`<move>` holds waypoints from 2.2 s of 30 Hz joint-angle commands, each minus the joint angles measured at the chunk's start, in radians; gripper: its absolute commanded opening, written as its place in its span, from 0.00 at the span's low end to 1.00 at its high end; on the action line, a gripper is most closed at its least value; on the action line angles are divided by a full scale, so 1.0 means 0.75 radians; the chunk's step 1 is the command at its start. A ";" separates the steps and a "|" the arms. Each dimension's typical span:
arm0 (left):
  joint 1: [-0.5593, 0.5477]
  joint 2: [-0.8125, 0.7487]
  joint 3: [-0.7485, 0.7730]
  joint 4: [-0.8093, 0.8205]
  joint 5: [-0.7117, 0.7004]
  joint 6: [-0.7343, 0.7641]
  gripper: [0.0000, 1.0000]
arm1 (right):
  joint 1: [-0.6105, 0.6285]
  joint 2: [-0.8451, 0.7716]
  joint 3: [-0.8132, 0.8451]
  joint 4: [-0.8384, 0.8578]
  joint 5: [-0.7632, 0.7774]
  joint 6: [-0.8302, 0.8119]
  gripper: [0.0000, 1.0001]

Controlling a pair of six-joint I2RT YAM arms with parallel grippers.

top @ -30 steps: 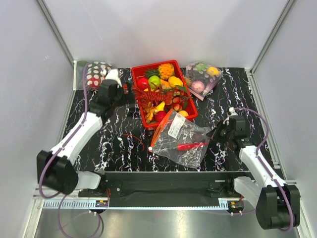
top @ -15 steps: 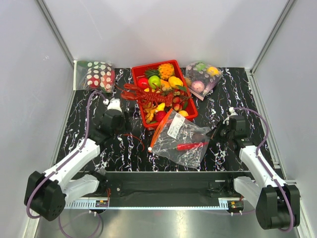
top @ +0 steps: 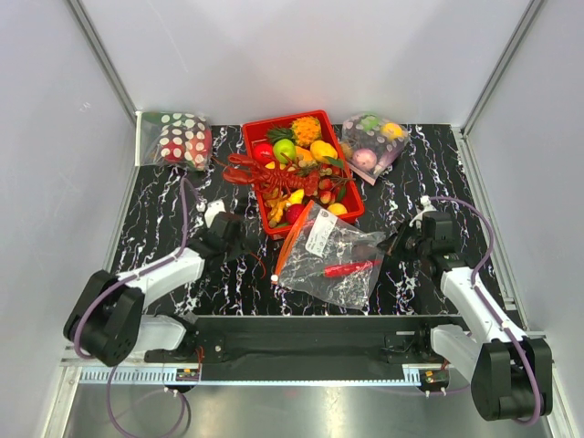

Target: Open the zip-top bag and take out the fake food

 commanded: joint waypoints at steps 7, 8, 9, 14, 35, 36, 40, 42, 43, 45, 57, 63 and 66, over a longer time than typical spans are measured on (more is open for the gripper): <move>-0.051 0.132 -0.016 0.226 -0.030 -0.265 0.61 | -0.004 0.004 0.007 0.079 -0.093 -0.062 0.00; -0.051 0.144 -0.012 0.222 -0.028 -0.274 0.61 | -0.004 0.004 0.007 0.081 -0.101 -0.066 0.00; -0.053 0.152 -0.006 0.220 -0.036 -0.280 0.61 | -0.004 0.002 0.009 0.083 -0.111 -0.066 0.00; -0.051 0.156 -0.020 0.210 -0.054 -0.296 0.61 | -0.006 -0.012 0.009 0.091 -0.136 -0.068 0.00; 0.027 0.160 -0.044 0.155 -0.060 -0.263 0.60 | -0.004 -0.028 0.003 0.101 -0.224 -0.072 0.00; 0.033 0.161 -0.046 0.153 -0.052 -0.261 0.60 | -0.004 -0.032 0.003 0.101 -0.234 -0.074 0.00; 0.056 0.152 -0.032 0.139 -0.026 -0.243 0.60 | -0.006 -0.038 0.001 0.095 -0.240 -0.076 0.00; 0.060 0.165 0.007 0.100 -0.028 -0.221 0.60 | -0.004 -0.038 0.005 0.097 -0.259 -0.074 0.00; 0.058 0.173 0.021 0.057 -0.030 -0.212 0.60 | -0.004 -0.036 0.007 0.103 -0.267 -0.070 0.00; 0.058 0.205 0.064 -0.002 -0.050 -0.194 0.60 | -0.004 -0.026 0.017 0.108 -0.289 -0.068 0.00; 0.011 0.346 0.232 -0.262 -0.138 -0.245 0.57 | 0.033 -0.073 0.009 0.148 -0.371 -0.029 0.00; -0.045 0.414 0.293 -0.313 -0.154 -0.259 0.56 | 0.045 -0.120 -0.026 0.159 -0.388 0.002 0.00; -0.059 0.465 0.330 -0.352 -0.163 -0.245 0.49 | 0.043 -0.128 -0.038 0.171 -0.412 0.022 0.00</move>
